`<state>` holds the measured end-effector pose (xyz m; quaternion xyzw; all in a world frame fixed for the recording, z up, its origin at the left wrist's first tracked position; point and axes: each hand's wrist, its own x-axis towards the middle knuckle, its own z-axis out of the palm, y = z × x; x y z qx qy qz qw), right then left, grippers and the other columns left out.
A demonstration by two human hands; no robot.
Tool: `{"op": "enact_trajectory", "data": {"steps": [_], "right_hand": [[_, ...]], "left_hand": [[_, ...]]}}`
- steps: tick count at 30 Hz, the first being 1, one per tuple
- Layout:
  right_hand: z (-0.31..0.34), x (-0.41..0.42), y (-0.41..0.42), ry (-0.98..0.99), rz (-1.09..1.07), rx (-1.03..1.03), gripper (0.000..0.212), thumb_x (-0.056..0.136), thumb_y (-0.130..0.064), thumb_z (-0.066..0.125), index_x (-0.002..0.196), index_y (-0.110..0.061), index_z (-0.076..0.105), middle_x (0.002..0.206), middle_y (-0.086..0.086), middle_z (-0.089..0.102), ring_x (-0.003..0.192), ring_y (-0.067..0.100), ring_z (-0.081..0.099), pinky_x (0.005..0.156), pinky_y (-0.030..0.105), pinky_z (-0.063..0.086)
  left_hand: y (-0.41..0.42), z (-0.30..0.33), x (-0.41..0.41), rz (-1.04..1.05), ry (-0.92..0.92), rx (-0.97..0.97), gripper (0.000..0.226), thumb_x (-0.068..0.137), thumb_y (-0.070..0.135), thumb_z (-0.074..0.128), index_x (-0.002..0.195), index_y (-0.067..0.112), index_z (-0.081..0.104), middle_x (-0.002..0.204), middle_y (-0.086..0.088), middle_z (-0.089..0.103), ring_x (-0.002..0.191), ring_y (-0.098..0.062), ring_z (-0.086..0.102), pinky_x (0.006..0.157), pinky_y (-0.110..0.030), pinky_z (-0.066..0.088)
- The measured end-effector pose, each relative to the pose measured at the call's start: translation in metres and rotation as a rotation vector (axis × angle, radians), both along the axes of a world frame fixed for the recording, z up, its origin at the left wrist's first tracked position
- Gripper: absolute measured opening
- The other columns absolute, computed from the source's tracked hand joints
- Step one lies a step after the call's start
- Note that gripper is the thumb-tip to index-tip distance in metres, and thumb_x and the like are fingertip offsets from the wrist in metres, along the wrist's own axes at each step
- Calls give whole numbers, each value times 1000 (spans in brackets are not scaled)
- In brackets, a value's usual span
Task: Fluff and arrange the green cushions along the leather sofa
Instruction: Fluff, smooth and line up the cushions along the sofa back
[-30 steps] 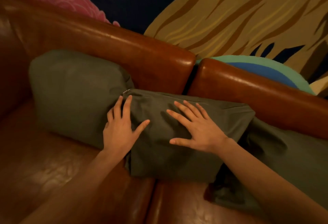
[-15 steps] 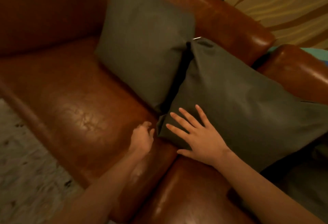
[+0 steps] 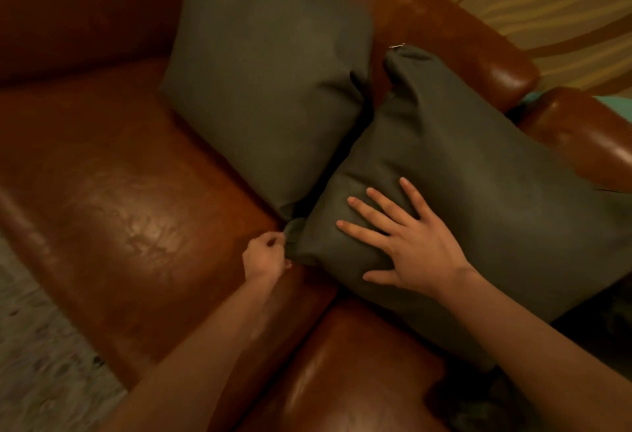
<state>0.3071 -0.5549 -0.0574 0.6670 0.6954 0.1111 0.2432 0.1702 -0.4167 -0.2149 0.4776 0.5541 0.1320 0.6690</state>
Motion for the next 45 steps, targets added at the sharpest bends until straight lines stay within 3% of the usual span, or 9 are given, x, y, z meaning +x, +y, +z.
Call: {"op": "enact_trajectory", "data": {"steps": [4, 8, 11, 16, 20, 28, 32, 39, 45], "right_hand": [[10, 10, 2, -22, 27, 13, 91, 65, -73, 66, 144, -35, 41, 150, 2, 43, 139, 26, 38, 116, 56, 3], [5, 7, 0, -28, 20, -1, 94, 62, -73, 67, 144, -35, 40, 150, 2, 42, 139, 26, 38, 116, 57, 2], [-3, -5, 3, -48, -22, -43, 96, 60, -72, 69, 144, -33, 41, 151, 3, 41, 141, 26, 35, 116, 57, -3], [-22, -37, -5, 0, -52, 55, 93, 46, -56, 85, 128, -19, 63, 138, 7, 56, 134, 24, 45, 115, 52, -1], [-27, -49, -51, 139, -69, 248, 74, 34, -42, 92, 104, -23, 76, 110, -3, 73, 115, 21, 59, 108, 46, 20], [-48, -79, -174, 219, -521, 486, 71, 75, -36, 61, 141, -22, 43, 149, 2, 39, 135, 25, 33, 110, 46, 27], [-71, -102, -194, 624, -1121, 910, 59, 81, -25, 59, 137, -16, 43, 135, 6, 43, 118, 25, 49, 95, 34, 49], [-109, -78, -173, 1514, -1881, 1482, 53, 95, -20, 52, 144, -9, 34, 136, 12, 46, 128, 31, 46, 104, 30, 35], [-117, -38, -161, 2242, -2004, 2033, 47, 101, -47, 32, 138, -19, 41, 137, 4, 48, 123, 29, 49, 88, 38, 45]], "left_hand": [[2, 8, 1, 206, -26, -336, 11, 94, 13, 56, 102, 6, 55, 70, -13, 55, 60, -20, 55, 54, -31, 51], [5, 20, 0, 147, 47, -364, 23, 94, 16, 56, 108, -1, 57, 80, -13, 54, 67, -22, 54, 56, -35, 52], [-2, 35, -6, -23, 279, 109, 41, 94, 37, 51, 121, 6, 56, 113, -15, 57, 99, -32, 55, 87, -41, 46], [-33, 109, 15, -134, -77, 1022, 55, 88, 53, 38, 126, 16, 54, 126, -7, 55, 120, -26, 47, 99, -35, 31], [-67, 176, 54, -485, -256, 1496, 61, 85, 56, 44, 138, 24, 41, 145, -2, 42, 137, -23, 29, 110, -44, 23], [-169, 213, 110, -1129, -244, 2128, 64, 86, 56, 40, 144, 29, 37, 155, -2, 30, 143, -28, 16, 112, -60, 10], [-214, 186, 109, -1372, -108, 2239, 59, 89, 51, 31, 144, 31, 36, 156, -2, 26, 145, -29, 14, 109, -66, -1], [-209, 157, 124, -1529, 189, 2377, 75, 85, 73, 17, 150, 35, 12, 160, 1, -7, 139, -27, -29, 96, -68, -29], [-179, 163, 136, -1430, 149, 2404, 77, 79, 76, 26, 139, 32, 46, 152, -5, 34, 146, -28, 10, 109, -67, -9]]}}
